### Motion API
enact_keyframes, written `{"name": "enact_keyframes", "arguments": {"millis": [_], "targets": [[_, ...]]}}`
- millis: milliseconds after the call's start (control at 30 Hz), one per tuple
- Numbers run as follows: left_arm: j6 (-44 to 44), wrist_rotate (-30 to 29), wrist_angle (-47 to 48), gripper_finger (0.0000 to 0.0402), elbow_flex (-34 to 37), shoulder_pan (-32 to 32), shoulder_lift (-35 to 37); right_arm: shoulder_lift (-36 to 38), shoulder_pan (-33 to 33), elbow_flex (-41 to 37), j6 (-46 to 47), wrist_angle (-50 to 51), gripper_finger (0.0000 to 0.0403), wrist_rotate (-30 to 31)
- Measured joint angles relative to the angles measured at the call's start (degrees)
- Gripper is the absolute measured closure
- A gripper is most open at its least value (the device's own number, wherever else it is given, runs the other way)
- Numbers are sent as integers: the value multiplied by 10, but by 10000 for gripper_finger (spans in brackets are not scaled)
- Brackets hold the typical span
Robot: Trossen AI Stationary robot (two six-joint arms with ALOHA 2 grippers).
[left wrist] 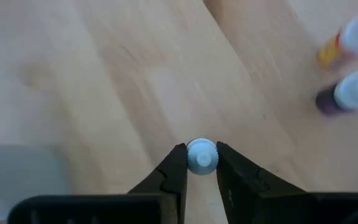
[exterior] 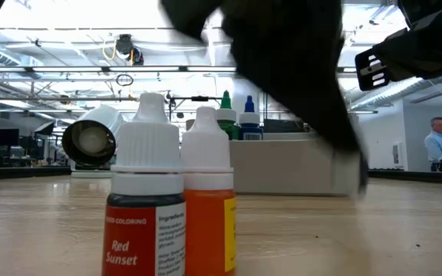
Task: Pick & Place food coloring
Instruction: Put the small black food coloring bottle into the bin
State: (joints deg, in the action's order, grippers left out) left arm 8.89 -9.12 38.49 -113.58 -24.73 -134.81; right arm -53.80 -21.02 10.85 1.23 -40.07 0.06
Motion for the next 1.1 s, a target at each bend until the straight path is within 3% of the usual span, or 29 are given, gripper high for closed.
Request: {"name": "enact_keyframes", "arguments": {"millis": [300,433,633,833,1100], "targets": [[61,-87,151,331,-141,31,65,0,0,0,0,-1,403,-1],[71,-62,151,337,-152,83,95,0,0,0,-1,-6,403,-1],[58,43,112,337,-107,163,93,0,0,0,-2,0,403,-1],[61,72,71,337,-17,199,89,0,0,0,-2,1,403,-1],[81,77,29,337,9,216,77,0,1,0,-21,1,403,17]]}}
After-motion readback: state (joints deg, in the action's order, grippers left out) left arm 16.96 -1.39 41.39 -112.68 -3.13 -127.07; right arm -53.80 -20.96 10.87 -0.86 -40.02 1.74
